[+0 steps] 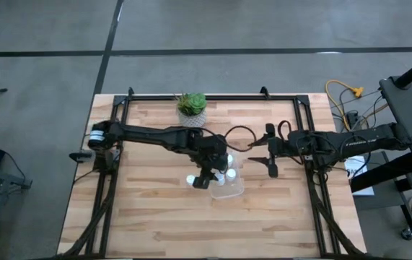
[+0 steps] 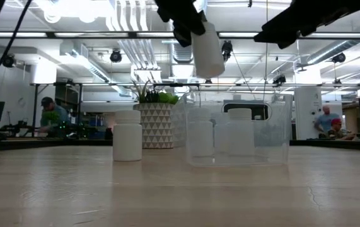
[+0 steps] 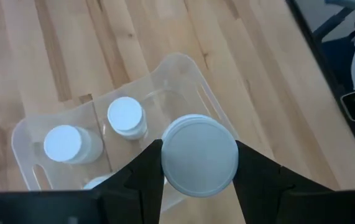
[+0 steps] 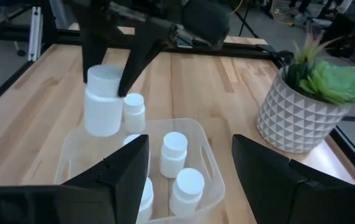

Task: Pick and place pill bottles into a basket
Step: Put the white medicine bottle into the transparent bin

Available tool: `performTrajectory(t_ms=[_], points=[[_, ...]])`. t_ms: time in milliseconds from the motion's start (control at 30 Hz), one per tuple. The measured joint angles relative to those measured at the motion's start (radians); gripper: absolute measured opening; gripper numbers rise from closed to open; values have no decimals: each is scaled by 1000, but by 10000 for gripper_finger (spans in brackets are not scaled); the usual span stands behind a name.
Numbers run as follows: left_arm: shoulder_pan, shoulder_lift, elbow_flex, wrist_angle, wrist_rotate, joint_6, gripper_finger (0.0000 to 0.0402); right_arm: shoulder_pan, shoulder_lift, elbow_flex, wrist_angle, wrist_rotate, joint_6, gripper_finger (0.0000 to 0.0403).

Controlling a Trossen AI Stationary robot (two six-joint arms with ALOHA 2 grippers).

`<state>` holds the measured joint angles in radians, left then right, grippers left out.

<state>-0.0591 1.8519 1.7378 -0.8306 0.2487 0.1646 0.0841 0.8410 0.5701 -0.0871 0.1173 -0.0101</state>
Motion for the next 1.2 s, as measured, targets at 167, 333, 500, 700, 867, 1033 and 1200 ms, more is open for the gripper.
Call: performTrajectory(t_ms=[167,333,500,700,867,1033,1200], points=[[-12,73,87,-58,-31,1,141,0,-45,-22,-40,27,8,219],[-38,131,126,-118,-118,27,141,1,-82,-50,-42,43,10,219],[-62,142,122,-112,-124,59,141,0,-106,-78,-46,43,15,219],[-76,143,125,-88,-129,73,141,1,-115,-85,-41,43,26,219],[-80,158,119,-77,-132,80,141,1,-114,-85,-45,43,30,219],[-81,162,101,-60,-130,85,141,1,-114,-85,-45,43,30,219],[-85,162,90,-67,-130,85,141,1,-114,-85,-45,42,30,219]])
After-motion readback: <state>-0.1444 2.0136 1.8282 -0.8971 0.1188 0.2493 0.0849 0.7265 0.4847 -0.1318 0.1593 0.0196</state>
